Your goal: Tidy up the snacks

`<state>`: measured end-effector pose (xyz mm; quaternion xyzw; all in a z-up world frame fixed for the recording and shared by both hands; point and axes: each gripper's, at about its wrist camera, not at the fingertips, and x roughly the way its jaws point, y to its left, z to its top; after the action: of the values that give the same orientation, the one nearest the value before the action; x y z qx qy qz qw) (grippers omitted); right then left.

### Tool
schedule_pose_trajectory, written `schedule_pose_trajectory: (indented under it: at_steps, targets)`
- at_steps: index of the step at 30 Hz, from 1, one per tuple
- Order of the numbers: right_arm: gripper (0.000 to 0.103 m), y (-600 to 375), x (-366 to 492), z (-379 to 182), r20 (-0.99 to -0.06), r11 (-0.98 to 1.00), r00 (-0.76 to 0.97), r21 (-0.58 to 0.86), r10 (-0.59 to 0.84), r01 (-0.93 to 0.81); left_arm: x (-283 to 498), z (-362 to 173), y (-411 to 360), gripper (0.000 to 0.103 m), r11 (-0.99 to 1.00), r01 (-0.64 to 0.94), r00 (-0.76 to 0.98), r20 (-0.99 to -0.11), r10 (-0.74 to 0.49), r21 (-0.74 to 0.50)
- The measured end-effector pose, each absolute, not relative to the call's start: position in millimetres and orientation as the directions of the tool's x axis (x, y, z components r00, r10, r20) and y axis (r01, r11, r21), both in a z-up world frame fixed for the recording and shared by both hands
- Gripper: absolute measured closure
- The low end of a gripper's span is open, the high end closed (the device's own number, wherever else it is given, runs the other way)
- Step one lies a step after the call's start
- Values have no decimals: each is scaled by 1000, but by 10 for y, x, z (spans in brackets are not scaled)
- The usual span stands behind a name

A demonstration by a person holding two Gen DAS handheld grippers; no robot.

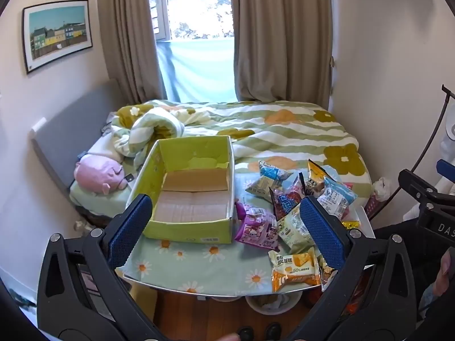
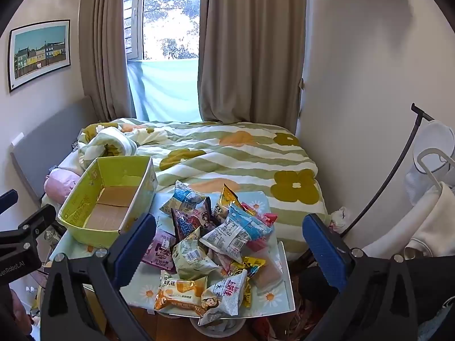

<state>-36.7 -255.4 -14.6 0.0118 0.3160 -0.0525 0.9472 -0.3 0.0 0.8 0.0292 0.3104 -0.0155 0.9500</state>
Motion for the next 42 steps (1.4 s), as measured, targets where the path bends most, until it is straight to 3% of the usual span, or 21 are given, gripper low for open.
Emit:
schedule_pose_trajectory:
  at_steps: [42]
  targets:
    - [0, -2544, -323, -186, -602, 995, 794, -7, -85, 101, 30, -1, -20, 1, 997, 47, 808, -589, 0, 65]
